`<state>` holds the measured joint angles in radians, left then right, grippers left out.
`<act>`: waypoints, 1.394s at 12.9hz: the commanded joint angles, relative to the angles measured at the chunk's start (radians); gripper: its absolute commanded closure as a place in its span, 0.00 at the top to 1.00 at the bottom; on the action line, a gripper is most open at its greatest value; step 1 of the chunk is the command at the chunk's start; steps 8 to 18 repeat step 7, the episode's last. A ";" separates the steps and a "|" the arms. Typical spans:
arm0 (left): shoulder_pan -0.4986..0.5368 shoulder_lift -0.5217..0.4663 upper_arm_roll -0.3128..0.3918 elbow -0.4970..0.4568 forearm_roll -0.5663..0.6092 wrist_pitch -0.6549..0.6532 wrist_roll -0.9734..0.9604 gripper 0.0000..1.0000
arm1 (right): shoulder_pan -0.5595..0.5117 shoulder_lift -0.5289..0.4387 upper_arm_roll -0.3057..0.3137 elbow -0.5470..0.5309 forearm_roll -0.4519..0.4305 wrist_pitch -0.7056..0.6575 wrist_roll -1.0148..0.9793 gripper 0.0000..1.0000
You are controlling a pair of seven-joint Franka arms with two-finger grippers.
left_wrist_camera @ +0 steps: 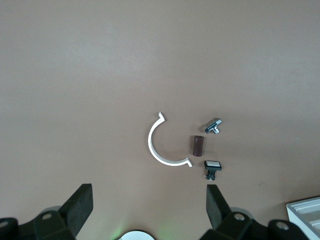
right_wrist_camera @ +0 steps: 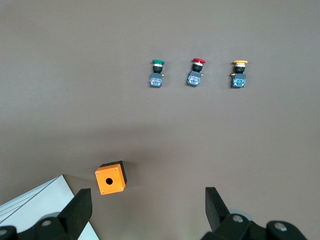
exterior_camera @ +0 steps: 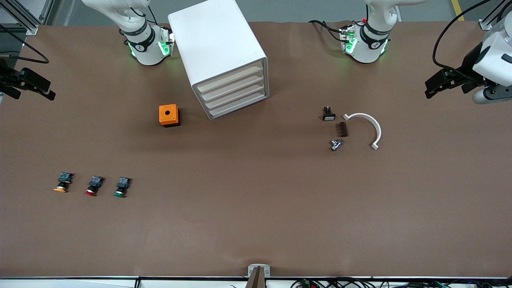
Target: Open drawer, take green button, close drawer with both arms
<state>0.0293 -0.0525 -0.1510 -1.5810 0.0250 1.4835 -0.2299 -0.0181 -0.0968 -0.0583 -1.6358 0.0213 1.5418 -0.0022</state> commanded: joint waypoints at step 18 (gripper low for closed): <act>0.001 -0.017 0.005 -0.010 -0.020 0.004 0.092 1.00 | -0.042 -0.001 0.012 0.005 0.003 0.001 -0.074 1.00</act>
